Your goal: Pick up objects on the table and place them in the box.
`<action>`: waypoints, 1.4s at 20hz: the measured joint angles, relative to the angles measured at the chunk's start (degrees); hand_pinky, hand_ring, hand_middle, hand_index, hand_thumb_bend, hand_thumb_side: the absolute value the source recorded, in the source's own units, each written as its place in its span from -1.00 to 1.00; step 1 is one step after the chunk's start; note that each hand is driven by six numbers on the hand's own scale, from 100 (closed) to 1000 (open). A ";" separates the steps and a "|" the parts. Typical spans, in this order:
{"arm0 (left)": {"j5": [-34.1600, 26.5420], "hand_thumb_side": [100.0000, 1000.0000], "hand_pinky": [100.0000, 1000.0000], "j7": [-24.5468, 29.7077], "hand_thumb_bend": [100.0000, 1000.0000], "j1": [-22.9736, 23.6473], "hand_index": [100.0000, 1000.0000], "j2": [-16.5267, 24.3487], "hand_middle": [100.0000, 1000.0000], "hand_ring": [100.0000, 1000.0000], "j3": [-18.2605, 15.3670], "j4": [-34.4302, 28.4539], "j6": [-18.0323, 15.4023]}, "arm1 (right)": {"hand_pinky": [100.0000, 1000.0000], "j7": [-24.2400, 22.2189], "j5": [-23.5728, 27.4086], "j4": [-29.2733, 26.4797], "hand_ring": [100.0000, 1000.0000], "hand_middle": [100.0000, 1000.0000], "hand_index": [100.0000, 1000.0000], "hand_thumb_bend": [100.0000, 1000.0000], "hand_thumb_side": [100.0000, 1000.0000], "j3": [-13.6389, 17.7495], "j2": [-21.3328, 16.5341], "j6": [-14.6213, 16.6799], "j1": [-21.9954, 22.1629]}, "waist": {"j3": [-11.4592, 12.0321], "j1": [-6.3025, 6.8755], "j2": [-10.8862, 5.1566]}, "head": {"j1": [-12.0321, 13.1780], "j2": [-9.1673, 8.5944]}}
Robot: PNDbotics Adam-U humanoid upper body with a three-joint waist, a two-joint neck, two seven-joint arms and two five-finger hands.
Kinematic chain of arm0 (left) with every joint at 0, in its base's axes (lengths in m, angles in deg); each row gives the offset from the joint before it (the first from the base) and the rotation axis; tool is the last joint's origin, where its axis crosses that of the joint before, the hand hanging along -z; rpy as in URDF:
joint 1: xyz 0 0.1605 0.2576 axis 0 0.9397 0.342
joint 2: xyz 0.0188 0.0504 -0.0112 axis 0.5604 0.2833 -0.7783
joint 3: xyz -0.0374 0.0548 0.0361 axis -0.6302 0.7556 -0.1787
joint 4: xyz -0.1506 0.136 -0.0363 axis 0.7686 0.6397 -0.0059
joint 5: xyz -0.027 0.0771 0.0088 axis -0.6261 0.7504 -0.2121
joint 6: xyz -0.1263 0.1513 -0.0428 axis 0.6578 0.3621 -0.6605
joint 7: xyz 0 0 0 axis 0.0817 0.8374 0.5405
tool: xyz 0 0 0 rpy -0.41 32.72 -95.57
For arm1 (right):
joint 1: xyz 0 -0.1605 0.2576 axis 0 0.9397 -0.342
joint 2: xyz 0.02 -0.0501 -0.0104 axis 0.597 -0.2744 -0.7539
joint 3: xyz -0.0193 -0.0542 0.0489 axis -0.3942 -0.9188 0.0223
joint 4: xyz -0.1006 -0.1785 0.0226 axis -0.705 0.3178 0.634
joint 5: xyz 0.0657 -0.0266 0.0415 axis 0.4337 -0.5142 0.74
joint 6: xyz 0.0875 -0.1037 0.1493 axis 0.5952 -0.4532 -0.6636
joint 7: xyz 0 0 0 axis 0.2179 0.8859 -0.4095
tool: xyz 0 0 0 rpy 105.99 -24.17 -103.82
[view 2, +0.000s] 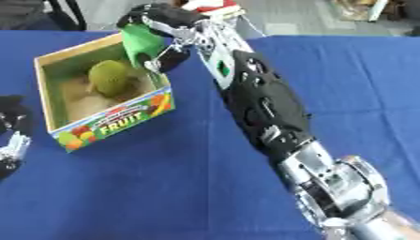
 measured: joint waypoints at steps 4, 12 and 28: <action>-0.12 -0.26 0.03 0.10 -0.59 -0.13 0.47 0.00 0.02 0.06 0.04 0.00 0.04 | 0.44 -0.10 -0.76 0.32 0.60 0.70 0.91 -1.00 -1.00 -0.30 0.38 0.31 0.47 | 0.72 -0.01 0.14 | -0.13 -0.06; -0.18 -0.26 0.04 0.38 -0.58 -0.14 0.47 -0.20 0.02 0.06 0.35 0.10 0.05 | 0.64 3.19 -7.55 1.58 0.82 0.90 1.00 -1.00 -0.39 -1.06 3.49 0.09 2.81 | 1.25 -0.32 0.34 | -0.49 -0.08; -0.18 -0.25 0.04 0.38 -0.59 -0.14 0.47 -0.44 0.02 0.06 0.35 0.25 0.05 | 0.85 8.88 -12.52 2.18 1.00 1.00 1.00 -0.99 -0.14 -0.77 3.55 1.30 3.53 | 0.65 -0.30 0.35 | -0.48 -0.07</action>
